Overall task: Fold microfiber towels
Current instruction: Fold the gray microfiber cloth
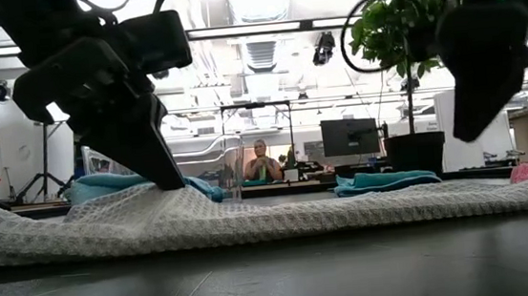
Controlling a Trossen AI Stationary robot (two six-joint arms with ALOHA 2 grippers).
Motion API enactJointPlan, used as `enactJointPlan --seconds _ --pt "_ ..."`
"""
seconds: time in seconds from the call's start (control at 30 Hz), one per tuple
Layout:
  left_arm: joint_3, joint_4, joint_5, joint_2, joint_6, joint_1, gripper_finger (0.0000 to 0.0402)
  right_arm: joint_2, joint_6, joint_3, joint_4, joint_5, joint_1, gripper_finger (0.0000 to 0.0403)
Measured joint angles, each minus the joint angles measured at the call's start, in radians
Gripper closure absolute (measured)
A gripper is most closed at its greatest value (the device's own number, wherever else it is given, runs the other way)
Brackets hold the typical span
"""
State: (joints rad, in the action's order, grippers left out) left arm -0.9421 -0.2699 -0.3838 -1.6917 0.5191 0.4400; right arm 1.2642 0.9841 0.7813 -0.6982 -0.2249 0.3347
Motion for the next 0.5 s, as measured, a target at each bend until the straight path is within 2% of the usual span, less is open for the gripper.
enactJointPlan --seconds 0.17,0.5 --pt "0.0 0.0 -0.016 0.0 -0.001 0.0 0.0402 0.003 0.063 -0.063 0.048 0.006 0.001 0.0123" --pt "0.0 0.0 -0.017 0.0 -0.002 0.0 0.0402 0.009 0.098 -0.224 0.352 0.051 0.001 0.011"
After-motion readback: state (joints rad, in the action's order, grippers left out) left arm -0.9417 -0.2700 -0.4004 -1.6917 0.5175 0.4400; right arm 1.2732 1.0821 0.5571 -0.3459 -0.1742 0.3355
